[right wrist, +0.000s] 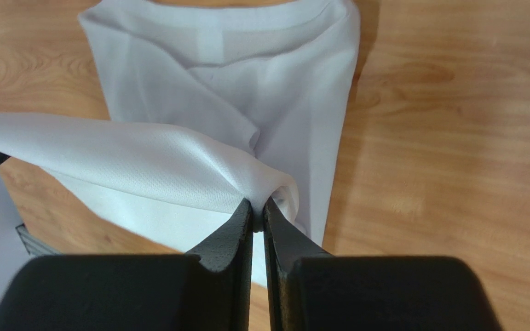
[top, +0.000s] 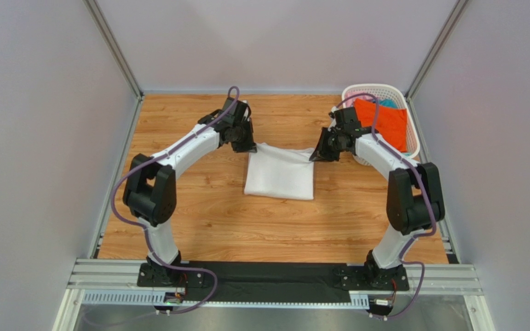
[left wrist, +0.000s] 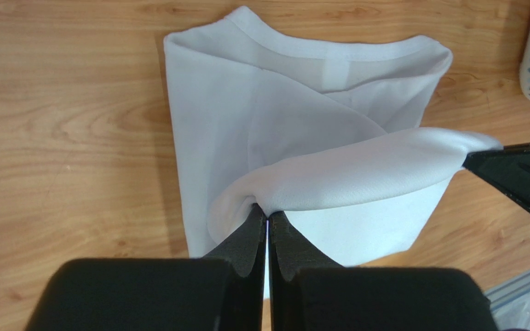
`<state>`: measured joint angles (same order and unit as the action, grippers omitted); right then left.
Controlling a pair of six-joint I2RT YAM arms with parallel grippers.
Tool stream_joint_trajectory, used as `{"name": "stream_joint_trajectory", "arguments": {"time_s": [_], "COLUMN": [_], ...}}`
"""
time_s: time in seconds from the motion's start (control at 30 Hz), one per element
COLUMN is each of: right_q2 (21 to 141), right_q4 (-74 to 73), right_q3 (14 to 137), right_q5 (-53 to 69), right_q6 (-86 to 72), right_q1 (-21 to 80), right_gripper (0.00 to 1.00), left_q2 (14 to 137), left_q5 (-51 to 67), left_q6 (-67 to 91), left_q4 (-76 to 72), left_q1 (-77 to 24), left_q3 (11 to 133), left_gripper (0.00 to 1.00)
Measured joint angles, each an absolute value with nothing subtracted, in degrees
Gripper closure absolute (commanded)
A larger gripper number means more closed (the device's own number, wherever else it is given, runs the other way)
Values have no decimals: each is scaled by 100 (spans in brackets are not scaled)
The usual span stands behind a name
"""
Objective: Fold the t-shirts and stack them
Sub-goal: Fold the tshirt, then neatly place the folded tshirt to the corner
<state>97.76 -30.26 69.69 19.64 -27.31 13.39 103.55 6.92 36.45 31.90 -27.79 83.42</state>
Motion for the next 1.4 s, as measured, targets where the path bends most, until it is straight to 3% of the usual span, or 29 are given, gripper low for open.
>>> {"name": "stream_joint_trajectory", "arguments": {"time_s": [0.1,0.17,0.2,0.27,0.3,0.33,0.37,0.6,1.1,1.4], "right_q2": [10451,10940,11144,11607,11760,11810,11810,10897,7846,6018], "right_q4": [-2880,-2801,-2803,-2840,-2838,-2829,-2845,-2941,-2840,-2709], "right_q3": [7426,7802,7994,8514,8718,8803,8814,8344,5572,4399], "right_q5": [1719,1566,1514,1398,1367,1345,1330,1347,950,917], "right_q6": [-2722,-2687,-2679,-2615,-2563,-2497,-2412,-2088,-2248,-2510], "right_q1": [1304,1280,1269,1264,1260,1256,1256,1422,1909,1909], "right_gripper": [86,80,52,14,0,0,0,0,0,0], "left_q2": [11059,11590,11874,12350,12547,12641,12669,11701,6364,5470], "left_q5": [770,792,801,812,829,854,878,958,421,440], "left_q6": [3551,3465,3406,3371,3345,3341,3293,3323,3774,4112], "left_q4": [3111,3111,3100,3229,3282,3310,3334,3417,3256,3245], "left_q1": [-2648,-2589,-2561,-2510,-2491,-2471,-2458,-2436,-2467,-2467], "left_q3": [8855,9295,9550,10051,10283,10390,10407,9592,5306,4246], "left_gripper": [98,76,68,56,48,18,1,0,0,0]}}
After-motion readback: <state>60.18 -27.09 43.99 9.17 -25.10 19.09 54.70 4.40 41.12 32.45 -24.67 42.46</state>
